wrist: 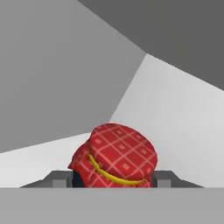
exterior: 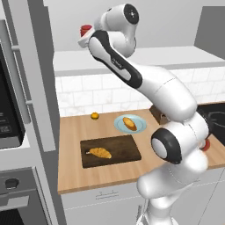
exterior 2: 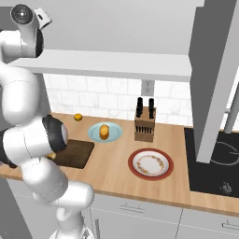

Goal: From the different types of pastries on the counter, select a croissant and place it on the cutting board. Then retrieve a jar of jam from the cabinet and place it alongside the croissant on the cutting board.

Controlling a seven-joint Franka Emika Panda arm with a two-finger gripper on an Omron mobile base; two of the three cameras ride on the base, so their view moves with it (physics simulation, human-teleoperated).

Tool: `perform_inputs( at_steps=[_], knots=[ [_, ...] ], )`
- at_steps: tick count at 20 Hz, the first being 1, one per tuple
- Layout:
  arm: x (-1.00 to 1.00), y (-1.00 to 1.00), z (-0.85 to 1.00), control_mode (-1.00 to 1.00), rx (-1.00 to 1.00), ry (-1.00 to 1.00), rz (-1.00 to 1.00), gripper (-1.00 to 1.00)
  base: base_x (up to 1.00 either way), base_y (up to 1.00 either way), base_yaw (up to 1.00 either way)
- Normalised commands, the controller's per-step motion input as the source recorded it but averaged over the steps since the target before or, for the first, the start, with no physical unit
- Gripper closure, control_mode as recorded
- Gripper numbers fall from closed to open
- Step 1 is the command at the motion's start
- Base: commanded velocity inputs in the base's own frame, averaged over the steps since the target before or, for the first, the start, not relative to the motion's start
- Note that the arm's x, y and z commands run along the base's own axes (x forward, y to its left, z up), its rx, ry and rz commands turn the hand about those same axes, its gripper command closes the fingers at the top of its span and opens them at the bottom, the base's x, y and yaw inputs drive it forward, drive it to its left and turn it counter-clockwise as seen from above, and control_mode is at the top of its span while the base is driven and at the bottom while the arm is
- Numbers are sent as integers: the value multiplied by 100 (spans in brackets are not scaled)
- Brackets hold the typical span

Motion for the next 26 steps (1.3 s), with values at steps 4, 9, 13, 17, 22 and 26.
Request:
perform_inputs(
  at_steps=[4,9,13,17,22,26],
  knots=[
    [-63,-46,-2,-100,10,0,0,100,0,0,0],
    [-100,-96,-2,-100,11,-1,-12,100,0,0,0],
    [-100,-100,0,-100,9,0,-16,100,0,0,0],
    [-100,-94,0,-100,7,0,-15,100,0,0,0],
    [-80,-50,-9,-100,2,3,-8,100,0,0,0],
    [-39,0,-77,-100,0,7,0,100,0,0,0]
  ],
)
